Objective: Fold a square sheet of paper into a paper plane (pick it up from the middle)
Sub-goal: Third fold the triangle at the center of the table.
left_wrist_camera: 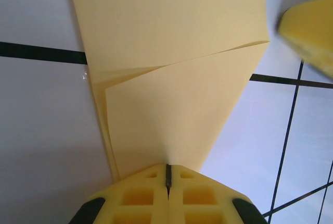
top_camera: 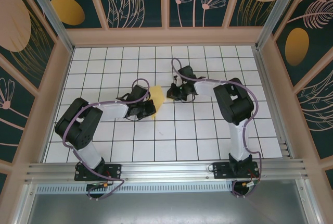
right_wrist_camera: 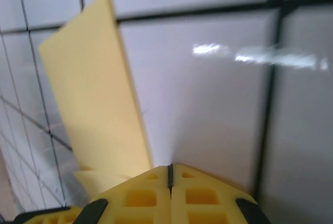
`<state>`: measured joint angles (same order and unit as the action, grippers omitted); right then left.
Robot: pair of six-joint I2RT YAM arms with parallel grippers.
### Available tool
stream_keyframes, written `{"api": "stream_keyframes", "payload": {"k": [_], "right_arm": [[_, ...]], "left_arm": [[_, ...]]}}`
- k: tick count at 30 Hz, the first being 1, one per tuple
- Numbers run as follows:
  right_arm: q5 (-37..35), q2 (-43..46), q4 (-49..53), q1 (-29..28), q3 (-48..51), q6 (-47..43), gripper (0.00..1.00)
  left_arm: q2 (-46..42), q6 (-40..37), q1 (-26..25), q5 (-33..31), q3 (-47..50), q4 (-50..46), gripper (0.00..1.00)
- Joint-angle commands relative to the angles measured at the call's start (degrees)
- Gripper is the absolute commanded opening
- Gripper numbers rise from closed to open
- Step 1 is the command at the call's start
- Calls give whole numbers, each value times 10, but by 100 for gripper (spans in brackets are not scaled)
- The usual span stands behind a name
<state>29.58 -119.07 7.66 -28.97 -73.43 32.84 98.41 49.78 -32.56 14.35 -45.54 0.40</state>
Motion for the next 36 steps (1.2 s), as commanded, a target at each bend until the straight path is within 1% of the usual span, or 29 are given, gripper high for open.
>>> {"api": "stream_keyframes", "payload": {"k": [1,6,9,14,18,24,27,32,36], "right_arm": [[-34,22,24,7,-17,-23,0],[-24,48,20,-20,-7,-27,0],[-13,38,16,-52,-5,-22,0],[0,6,10,-73,-11,-8,0],[3,-10,10,-75,-16,-1,0],[-22,-36,37,-67,-26,7,0],[-30,-43,42,-60,-24,17,0],[-33,-45,42,-57,-23,23,0],[-34,-46,43,-57,-23,24,0]], "left_arm": [[13,-11,0,-26,10,-55,0],[13,-14,1,-25,6,-56,0],[13,-15,1,-24,6,-55,0],[12,-15,1,-23,5,-55,0],[11,-15,0,-21,4,-54,0],[4,-20,1,-11,4,-57,0],[1,-27,0,8,10,-55,2],[-38,-28,0,50,29,-38,6],[-52,-31,-4,64,40,-36,8]]}}
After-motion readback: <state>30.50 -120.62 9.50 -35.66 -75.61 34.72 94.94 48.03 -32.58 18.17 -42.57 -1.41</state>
